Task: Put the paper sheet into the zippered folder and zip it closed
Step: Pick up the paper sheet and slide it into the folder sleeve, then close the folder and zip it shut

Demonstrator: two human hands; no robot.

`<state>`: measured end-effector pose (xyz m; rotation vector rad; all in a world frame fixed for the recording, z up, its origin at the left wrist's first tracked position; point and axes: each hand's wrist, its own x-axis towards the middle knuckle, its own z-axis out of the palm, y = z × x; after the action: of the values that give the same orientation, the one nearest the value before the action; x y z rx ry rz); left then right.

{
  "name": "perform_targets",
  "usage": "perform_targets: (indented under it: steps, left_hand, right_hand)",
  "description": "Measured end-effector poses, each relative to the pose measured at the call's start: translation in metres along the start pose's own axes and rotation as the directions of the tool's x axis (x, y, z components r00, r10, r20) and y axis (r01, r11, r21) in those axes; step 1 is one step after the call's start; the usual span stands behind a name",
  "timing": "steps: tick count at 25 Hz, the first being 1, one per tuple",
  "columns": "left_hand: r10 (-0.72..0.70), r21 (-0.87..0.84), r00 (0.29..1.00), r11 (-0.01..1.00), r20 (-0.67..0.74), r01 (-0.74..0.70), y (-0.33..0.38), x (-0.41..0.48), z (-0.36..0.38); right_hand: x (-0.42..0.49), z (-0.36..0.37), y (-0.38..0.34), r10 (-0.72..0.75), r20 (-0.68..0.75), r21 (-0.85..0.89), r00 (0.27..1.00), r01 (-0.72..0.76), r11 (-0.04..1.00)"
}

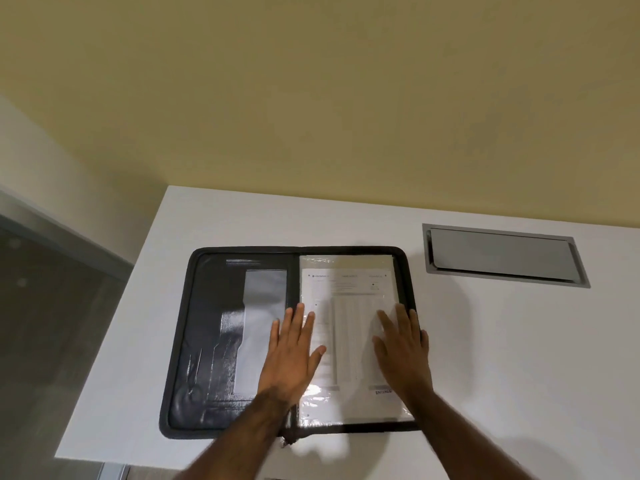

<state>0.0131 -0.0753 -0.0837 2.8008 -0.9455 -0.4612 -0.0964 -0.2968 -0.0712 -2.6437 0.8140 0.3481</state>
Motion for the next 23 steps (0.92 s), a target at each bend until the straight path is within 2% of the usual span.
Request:
perform_targets:
  steps: [2,3,6,7,9,13,16,18,20,23]
  left_hand:
    - [-0.192,-0.091,0.979,0.978,-0.066,0.185,-0.03,-0.015,-0.013]
    - [-0.334,-0.129,0.937,0.938,-0.1,0.321,-0.048,-0.028,-0.017]
    - [-0.683,-0.206,0.72,0.727,-0.123,0.655,-0.104,-0.079,-0.021]
    - [-0.752,-0.221,0.654,0.654,-0.084,0.724,-0.117,-0.096,-0.02]
    - [-0.814,-0.225,0.581,0.569,-0.019,0.791,-0.129,-0.119,-0.022]
    - [-0.851,-0.361,0.518,0.459,0.082,0.811,-0.124,-0.127,-0.048]
    - [-0.863,-0.499,0.446,0.285,0.239,0.818,-0.144,-0.115,-0.055]
    - [-0.842,-0.611,0.413,0.131,0.348,0.781,-0.157,-0.115,-0.061]
    - [-0.812,-0.729,0.443,0.031,0.38,0.683,-0.165,-0.117,-0.071]
    - [-0.741,-0.831,0.547,-0.026,0.39,0.556,-0.169,-0.119,-0.1]
  right_hand:
    - [-0.008,-0.002,0.004,0.045,0.004,0.051,0.999,-0.045,0.998]
    - [-0.012,-0.002,0.009,0.066,0.018,0.062,0.998,-0.067,0.996]
    - [-0.028,-0.003,0.024,0.087,0.037,0.089,0.996,-0.09,0.992]
    - [-0.033,-0.003,0.027,0.088,0.043,0.116,0.995,-0.093,0.989]
    - [-0.041,-0.001,0.03,0.06,0.034,0.189,0.998,-0.065,0.98]
    - [-0.043,0.0,0.034,0.063,0.091,0.235,0.994,-0.083,0.969]
    - [-0.044,-0.003,0.036,0.069,0.147,0.294,0.987,-0.11,0.949]
    - [-0.045,-0.007,0.036,0.072,0.179,0.321,0.981,-0.128,0.938]
    - [-0.048,-0.008,0.033,0.095,0.208,0.274,0.973,-0.151,0.95]
    - [-0.055,-0.006,0.002,0.092,0.05,0.064,0.995,-0.095,0.993]
